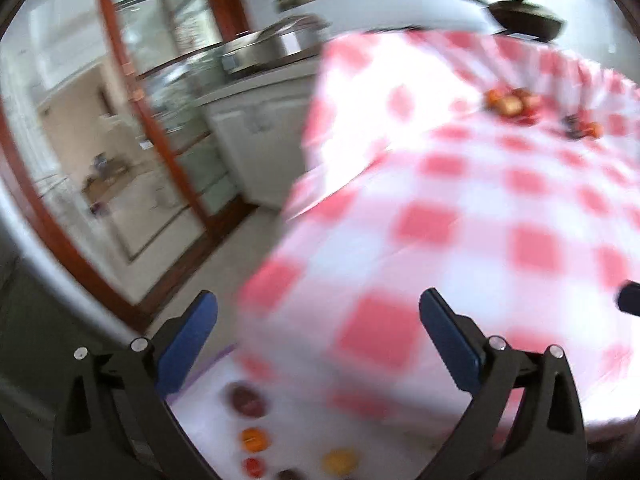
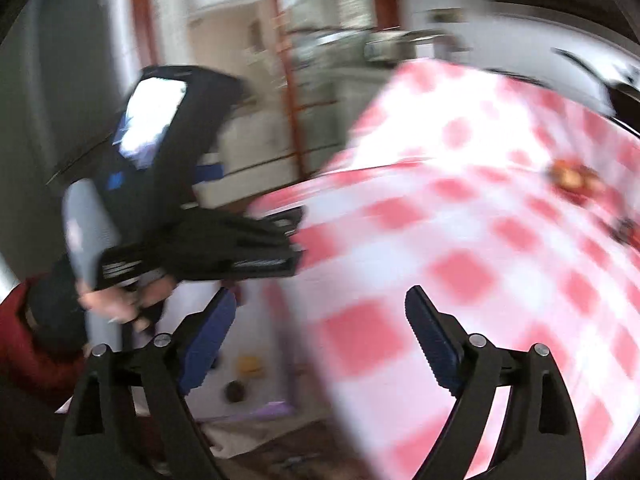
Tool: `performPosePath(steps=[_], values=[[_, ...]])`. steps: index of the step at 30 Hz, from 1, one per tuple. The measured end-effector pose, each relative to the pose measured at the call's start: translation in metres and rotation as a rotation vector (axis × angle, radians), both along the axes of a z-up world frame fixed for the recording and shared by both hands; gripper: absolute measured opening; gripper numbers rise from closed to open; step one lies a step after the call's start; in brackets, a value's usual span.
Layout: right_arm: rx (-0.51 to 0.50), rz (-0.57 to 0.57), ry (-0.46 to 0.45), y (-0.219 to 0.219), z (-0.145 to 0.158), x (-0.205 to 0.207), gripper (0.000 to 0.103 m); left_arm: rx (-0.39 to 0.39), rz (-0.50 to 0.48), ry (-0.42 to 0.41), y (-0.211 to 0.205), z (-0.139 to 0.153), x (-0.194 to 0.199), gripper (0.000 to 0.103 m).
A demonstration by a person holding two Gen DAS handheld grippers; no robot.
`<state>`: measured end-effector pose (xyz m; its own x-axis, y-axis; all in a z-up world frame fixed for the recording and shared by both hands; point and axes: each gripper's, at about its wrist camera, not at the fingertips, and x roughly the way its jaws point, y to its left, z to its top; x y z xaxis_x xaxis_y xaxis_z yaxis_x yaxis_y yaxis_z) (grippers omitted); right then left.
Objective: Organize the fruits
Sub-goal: 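Move both open tools back toward the fruit cluster on the table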
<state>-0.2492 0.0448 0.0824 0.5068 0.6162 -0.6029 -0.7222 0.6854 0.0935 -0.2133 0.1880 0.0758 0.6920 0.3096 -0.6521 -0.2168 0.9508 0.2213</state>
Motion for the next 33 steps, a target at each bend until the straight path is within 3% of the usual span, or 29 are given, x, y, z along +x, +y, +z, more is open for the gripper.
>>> performPosePath(steps=[6,14,16,20,24,26,31,33], values=[[0.119,-0.381,0.023,-0.113,0.002,0.074,0.087,-0.160,-0.109,-0.044,-0.087,0.015,0.094,0.101],[0.264,-0.825,0.104,-0.261,-0.019,0.159,0.087,-0.319,-0.185,-0.067,-0.197,-0.005,0.224,0.101],[0.312,-0.892,0.125,-0.286,-0.021,0.172,0.087,-0.380,-0.176,-0.085,-0.215,-0.011,0.247,0.101],[0.342,-1.002,0.106,-0.324,-0.024,0.198,0.087,-0.518,-0.162,-0.119,-0.235,-0.010,0.285,0.101],[0.388,-1.066,0.051,-0.343,-0.032,0.204,0.087,-0.588,-0.160,-0.179,-0.241,-0.005,0.315,0.101],[0.358,-1.071,0.042,-0.344,-0.039,0.207,0.087,-0.609,-0.174,-0.203,-0.240,-0.006,0.321,0.101],[0.289,-1.043,-0.005,-0.332,-0.034,0.214,0.081,-0.522,-0.223,-0.245,-0.236,-0.012,0.316,0.101],[0.260,-1.044,-0.012,-0.326,-0.031,0.227,0.075,-0.545,-0.213,-0.279,-0.230,-0.009,0.311,0.101]])
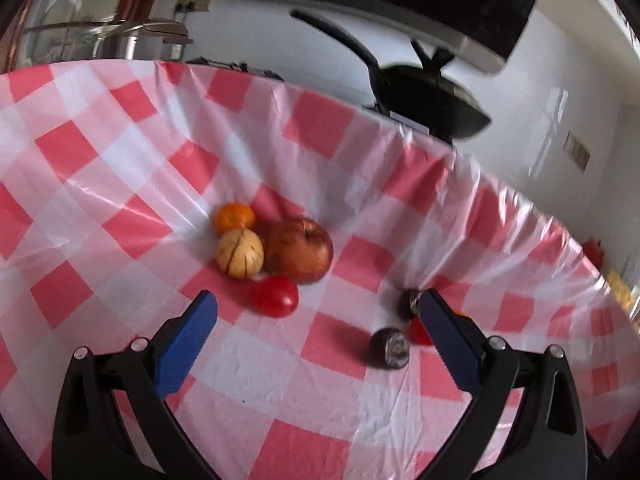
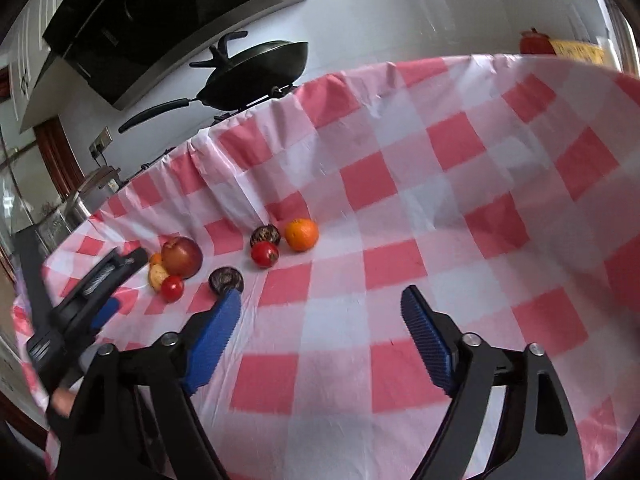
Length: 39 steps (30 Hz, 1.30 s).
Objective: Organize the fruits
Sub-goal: 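Move both open tools back toward the fruit cluster on the table, then grasp an orange with the right tool while the left tool grasps a dark mangosteen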
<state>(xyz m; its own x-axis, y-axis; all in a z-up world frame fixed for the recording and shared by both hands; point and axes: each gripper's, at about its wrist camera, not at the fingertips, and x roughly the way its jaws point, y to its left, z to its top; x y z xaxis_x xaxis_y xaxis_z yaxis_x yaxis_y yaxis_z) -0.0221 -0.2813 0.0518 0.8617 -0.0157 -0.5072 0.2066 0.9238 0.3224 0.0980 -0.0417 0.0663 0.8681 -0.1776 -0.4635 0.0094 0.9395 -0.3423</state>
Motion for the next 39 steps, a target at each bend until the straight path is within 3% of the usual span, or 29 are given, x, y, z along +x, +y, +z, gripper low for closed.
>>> performPosePath(steps=[6,10,16,23,25,27,34,39], values=[[0.041,0.008,0.108,-0.003,-0.013,0.089,0.058,-0.003,0.014,-0.004,0.004,0.000,-0.004,0.101],[0.018,0.020,0.162,0.004,-0.020,0.140,0.054,0.004,0.045,0.019,0.008,-0.004,-0.004,0.101],[-0.058,-0.007,0.226,0.011,-0.025,0.173,0.053,0.006,0.048,0.067,0.009,-0.011,0.002,0.101],[-0.138,-0.014,0.332,0.020,-0.037,0.195,0.046,0.031,0.029,0.060,0.003,-0.010,0.001,0.101],[-0.130,0.001,0.334,0.020,-0.037,0.198,0.039,0.038,0.006,0.068,0.000,-0.012,0.003,0.101],[-0.110,0.008,0.332,0.019,-0.036,0.193,0.039,0.047,-0.016,0.077,-0.004,-0.013,0.004,0.101],[0.049,-0.081,0.098,-0.011,-0.010,0.100,0.039,0.104,-0.133,0.088,-0.027,-0.015,0.002,0.101],[0.170,-0.162,0.033,-0.041,-0.020,0.082,0.039,0.168,-0.200,0.101,-0.046,-0.019,0.001,0.101]])
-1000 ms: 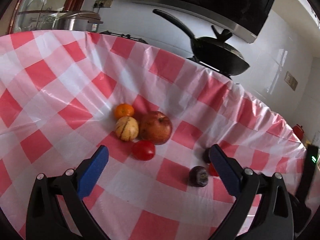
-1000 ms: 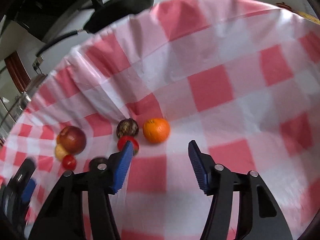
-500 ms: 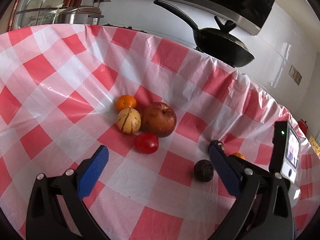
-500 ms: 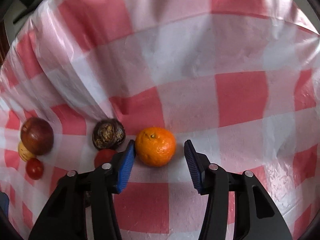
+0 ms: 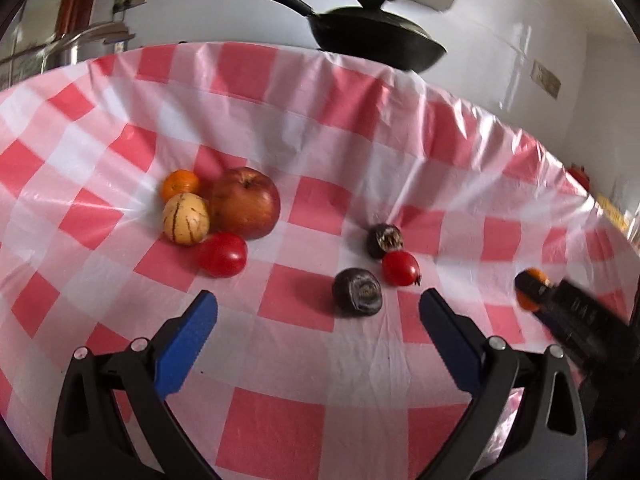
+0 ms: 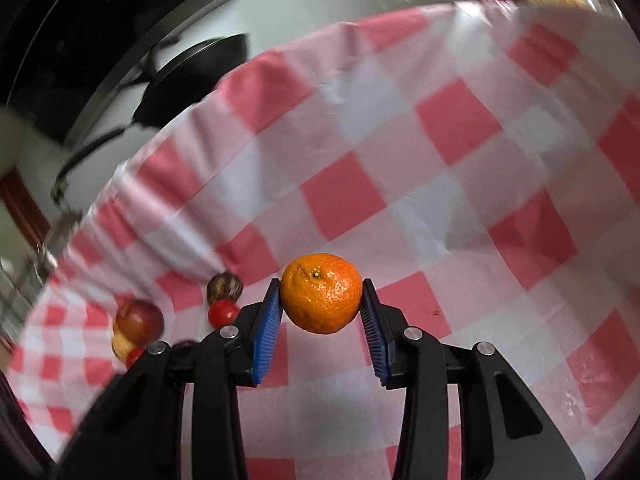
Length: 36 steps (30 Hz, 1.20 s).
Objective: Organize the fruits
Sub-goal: 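Grasp an orange with the right tool while the left tool grasps a dark mangosteen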
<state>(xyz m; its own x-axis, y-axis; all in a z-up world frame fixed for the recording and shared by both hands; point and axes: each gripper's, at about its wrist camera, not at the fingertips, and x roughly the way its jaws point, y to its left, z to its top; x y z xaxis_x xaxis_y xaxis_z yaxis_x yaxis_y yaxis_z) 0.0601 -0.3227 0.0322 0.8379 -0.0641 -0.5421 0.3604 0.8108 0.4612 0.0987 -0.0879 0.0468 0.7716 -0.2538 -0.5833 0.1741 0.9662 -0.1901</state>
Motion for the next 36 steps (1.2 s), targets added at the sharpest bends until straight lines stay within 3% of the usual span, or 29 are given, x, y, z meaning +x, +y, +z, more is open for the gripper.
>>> performPosePath(steps=[3,9,15,19,21,22,31,36], values=[[0.026,-0.030,-0.047,-0.012,-0.005,-0.004,0.039,0.040,-0.006,0.005,-0.009,-0.002,0.002,0.101],[0.076,-0.089,-0.094,-0.029,0.001,-0.010,0.039,0.017,-0.023,0.066,-0.016,-0.007,0.016,0.101],[0.090,-0.085,-0.122,-0.030,0.004,-0.011,0.039,0.166,-0.042,0.138,-0.056,-0.014,0.052,0.100],[0.092,-0.083,-0.127,-0.032,0.006,-0.013,0.039,0.229,-0.048,0.229,-0.070,-0.030,0.073,0.080],[0.095,-0.082,-0.123,-0.032,0.005,-0.011,0.039,0.241,-0.050,0.233,-0.069,-0.033,0.073,0.050],[0.093,-0.078,-0.122,-0.031,0.005,-0.010,0.039,0.257,-0.058,0.219,-0.069,-0.032,0.070,0.044],[0.060,-0.045,-0.119,-0.024,0.005,-0.011,0.039,0.159,-0.034,0.144,-0.038,-0.013,0.032,0.042],[0.070,-0.033,-0.103,-0.024,0.002,-0.008,0.039,0.215,0.003,0.110,-0.019,-0.012,-0.011,0.042]])
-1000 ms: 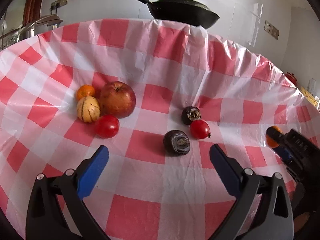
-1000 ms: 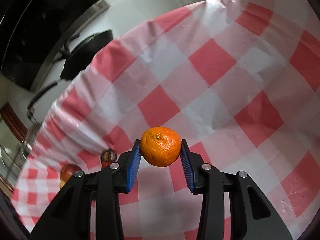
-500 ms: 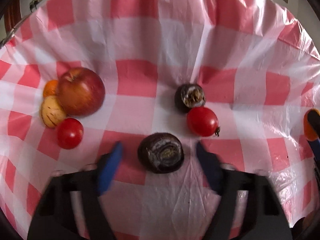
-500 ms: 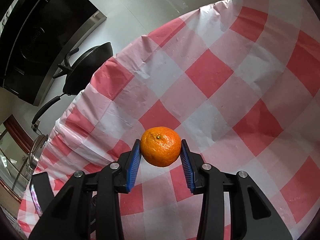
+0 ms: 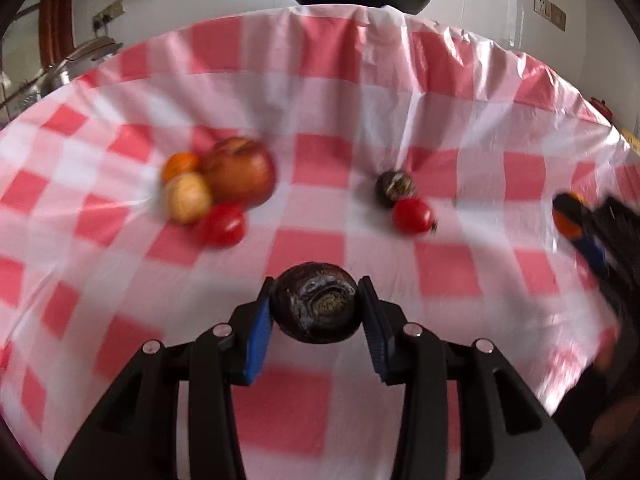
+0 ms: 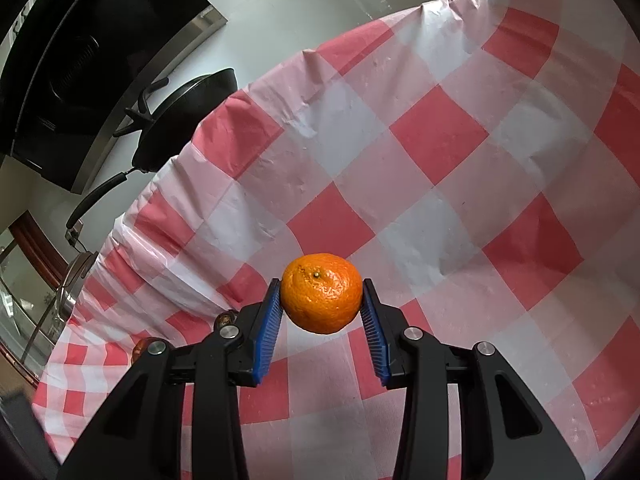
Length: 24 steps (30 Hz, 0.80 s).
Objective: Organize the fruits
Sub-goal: 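Carry the orange and mangosteen in both tools over to the white box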
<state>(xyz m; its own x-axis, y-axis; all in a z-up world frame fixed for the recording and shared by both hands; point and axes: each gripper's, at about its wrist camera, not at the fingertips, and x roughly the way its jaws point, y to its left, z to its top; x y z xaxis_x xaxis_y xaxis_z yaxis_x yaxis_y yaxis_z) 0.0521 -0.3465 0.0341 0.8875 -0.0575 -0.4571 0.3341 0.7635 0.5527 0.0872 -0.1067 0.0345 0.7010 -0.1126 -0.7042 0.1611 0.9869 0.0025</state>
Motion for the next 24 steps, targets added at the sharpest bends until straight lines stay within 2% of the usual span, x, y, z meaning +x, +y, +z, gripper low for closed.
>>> performPosePath(steps=[4,7,24], values=[[-0.009,0.007,0.004,0.003,0.000,0.001,0.039,-0.025,0.038,0.040,0.031,-0.006,-0.015,0.042],[-0.029,0.007,0.006,0.006,0.001,0.000,0.039,-0.047,0.071,0.044,0.041,-0.008,-0.012,0.042],[-0.172,0.032,0.006,0.027,0.010,0.000,0.039,-0.092,0.067,0.030,0.044,-0.001,-0.012,0.042]])
